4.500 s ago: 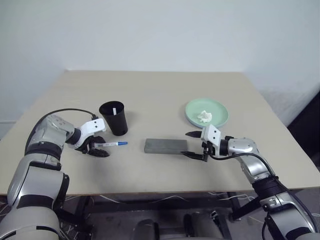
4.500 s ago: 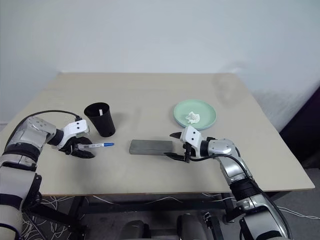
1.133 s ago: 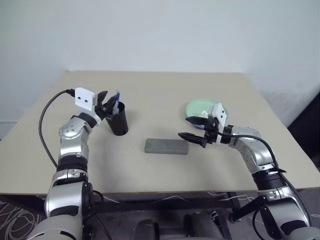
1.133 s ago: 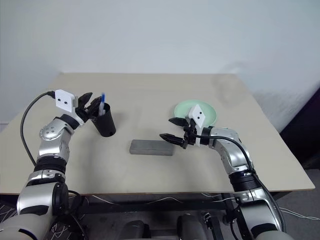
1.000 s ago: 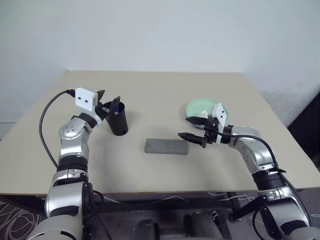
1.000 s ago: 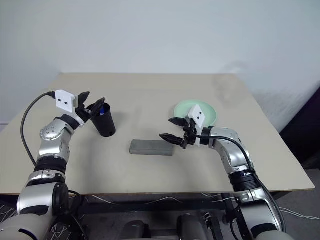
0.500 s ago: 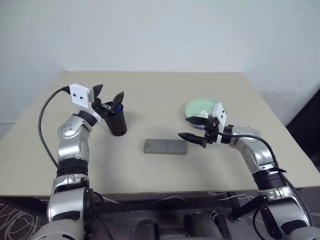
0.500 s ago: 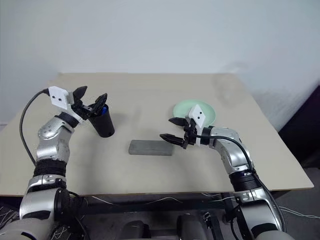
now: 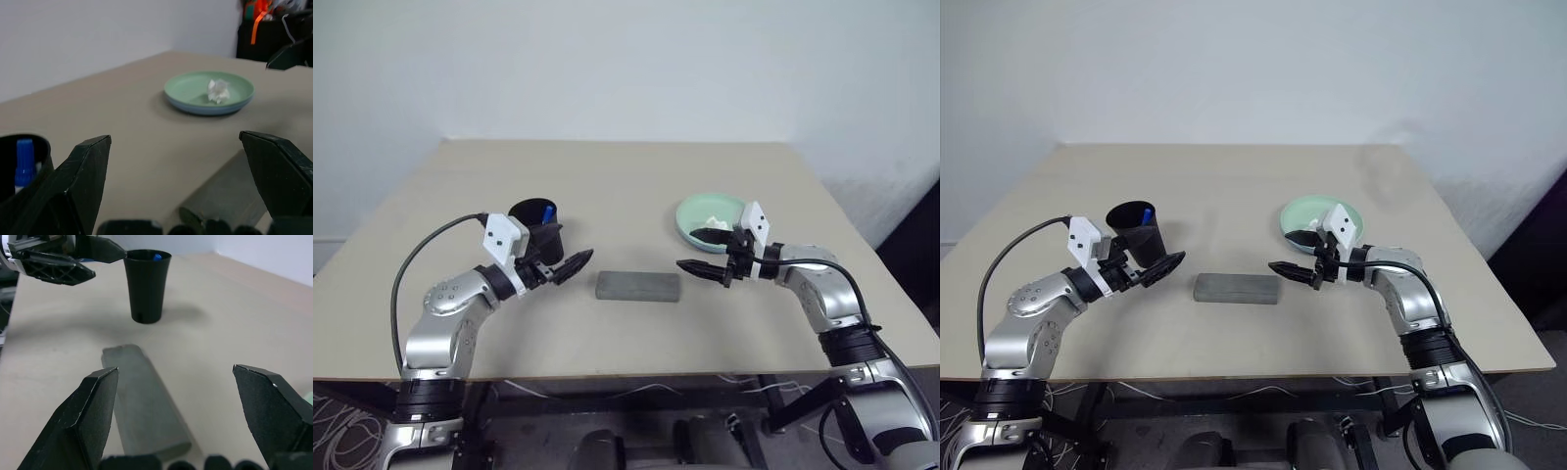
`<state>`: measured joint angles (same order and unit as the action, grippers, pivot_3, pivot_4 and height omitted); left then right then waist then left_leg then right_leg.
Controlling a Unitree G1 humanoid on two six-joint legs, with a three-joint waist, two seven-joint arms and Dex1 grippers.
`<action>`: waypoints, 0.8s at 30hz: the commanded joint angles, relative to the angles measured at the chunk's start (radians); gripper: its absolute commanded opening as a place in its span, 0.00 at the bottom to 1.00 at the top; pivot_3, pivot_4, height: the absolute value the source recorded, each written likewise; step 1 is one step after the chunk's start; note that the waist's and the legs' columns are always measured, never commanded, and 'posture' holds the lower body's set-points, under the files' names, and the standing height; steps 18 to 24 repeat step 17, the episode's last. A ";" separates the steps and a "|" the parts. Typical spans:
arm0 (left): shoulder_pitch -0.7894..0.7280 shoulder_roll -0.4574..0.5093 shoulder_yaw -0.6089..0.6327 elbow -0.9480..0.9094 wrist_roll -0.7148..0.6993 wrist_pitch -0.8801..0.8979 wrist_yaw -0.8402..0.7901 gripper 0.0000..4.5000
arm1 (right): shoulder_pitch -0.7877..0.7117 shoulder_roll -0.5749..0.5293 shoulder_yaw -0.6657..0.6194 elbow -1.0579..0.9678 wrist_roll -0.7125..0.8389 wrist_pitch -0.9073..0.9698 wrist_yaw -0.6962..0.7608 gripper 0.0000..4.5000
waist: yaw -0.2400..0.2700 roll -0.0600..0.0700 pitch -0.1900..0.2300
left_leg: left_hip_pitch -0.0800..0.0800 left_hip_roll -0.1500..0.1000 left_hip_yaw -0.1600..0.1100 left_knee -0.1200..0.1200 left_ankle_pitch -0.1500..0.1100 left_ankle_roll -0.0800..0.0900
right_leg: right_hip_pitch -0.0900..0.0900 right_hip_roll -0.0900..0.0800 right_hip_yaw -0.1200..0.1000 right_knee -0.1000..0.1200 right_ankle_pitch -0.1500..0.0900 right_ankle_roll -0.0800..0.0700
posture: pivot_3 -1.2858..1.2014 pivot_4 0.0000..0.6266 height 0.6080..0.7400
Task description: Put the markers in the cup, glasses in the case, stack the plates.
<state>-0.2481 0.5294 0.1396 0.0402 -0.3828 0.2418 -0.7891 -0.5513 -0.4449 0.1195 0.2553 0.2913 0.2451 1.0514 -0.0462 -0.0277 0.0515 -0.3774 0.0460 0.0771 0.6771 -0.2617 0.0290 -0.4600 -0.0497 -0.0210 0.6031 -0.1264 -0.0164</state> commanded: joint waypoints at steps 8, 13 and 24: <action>0.019 -0.077 -0.020 0.214 0.147 -0.235 0.104 0.99 | 0.153 -0.078 -0.027 0.029 -0.068 -0.122 -0.020 0.90 | -0.001 0.000 0.000 | -0.001 0.000 0.000 -0.003 0.000 0.000 | -0.001 0.000 0.000 -0.003 0.000 0.000 | 0.52 0.00 1.00; 0.055 -0.103 -0.026 0.203 0.158 -0.257 0.114 0.99 | 0.183 -0.100 -0.036 0.031 -0.068 -0.117 -0.024 0.90 | 0.000 0.000 0.000 | -0.001 0.000 0.001 -0.003 0.000 0.000 | 0.000 0.000 0.000 -0.007 0.000 0.000 | 0.52 0.00 1.00; 0.074 -0.112 -0.027 0.185 0.157 -0.255 0.128 0.99 | 0.183 -0.102 -0.031 0.031 -0.070 -0.115 -0.025 0.90 | 0.000 0.000 0.000 | -0.001 0.001 0.001 -0.003 0.000 0.000 | 0.001 0.000 -0.001 -0.010 0.000 0.000 | 0.52 0.00 1.00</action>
